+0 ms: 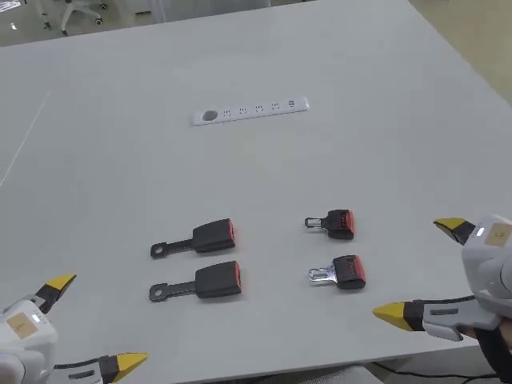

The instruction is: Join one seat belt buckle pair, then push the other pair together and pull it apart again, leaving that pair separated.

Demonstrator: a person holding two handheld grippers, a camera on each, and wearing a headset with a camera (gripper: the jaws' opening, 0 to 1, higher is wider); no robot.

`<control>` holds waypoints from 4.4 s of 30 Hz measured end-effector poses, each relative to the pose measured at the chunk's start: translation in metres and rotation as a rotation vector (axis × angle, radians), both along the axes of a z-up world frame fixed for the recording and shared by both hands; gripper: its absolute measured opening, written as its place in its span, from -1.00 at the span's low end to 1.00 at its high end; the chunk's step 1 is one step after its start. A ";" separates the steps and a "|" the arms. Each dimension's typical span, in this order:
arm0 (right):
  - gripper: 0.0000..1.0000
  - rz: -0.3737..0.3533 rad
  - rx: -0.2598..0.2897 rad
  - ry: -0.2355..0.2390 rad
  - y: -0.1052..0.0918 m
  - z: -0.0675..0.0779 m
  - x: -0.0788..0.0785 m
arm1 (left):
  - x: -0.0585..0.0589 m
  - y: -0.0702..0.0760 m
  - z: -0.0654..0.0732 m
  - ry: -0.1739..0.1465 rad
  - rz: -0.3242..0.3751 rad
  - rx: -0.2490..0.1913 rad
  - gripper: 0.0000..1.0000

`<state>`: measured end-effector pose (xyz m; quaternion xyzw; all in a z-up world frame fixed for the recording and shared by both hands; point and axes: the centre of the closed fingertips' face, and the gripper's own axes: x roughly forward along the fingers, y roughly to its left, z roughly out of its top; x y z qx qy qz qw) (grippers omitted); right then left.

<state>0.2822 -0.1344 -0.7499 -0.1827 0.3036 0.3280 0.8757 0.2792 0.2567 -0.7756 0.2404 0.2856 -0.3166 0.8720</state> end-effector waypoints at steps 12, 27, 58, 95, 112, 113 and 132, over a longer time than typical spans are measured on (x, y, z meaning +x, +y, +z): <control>1.00 0.010 -0.011 -0.023 0.002 0.001 0.003 | -0.001 -0.001 -0.001 -0.004 -0.014 0.014 1.00; 0.98 0.000 -0.011 -0.026 -0.001 -0.001 0.003 | -0.002 -0.002 -0.003 0.007 -0.019 0.020 1.00; 0.75 0.118 -0.096 -0.029 0.001 0.001 0.009 | -0.003 -0.011 0.007 0.053 -0.043 0.024 0.91; -0.11 0.471 -0.161 0.148 0.045 -0.071 0.023 | 0.046 -0.125 -0.059 0.287 -0.374 0.084 0.10; -0.32 0.616 -0.273 0.206 0.044 -0.097 0.036 | 0.054 -0.135 -0.072 0.309 -0.518 0.202 -0.27; -0.30 0.615 -0.279 0.211 0.043 -0.099 0.035 | 0.054 -0.134 -0.073 0.317 -0.518 0.202 -0.28; -0.37 0.649 -0.277 0.204 0.045 -0.102 0.035 | 0.052 -0.132 -0.078 0.308 -0.628 0.311 -0.34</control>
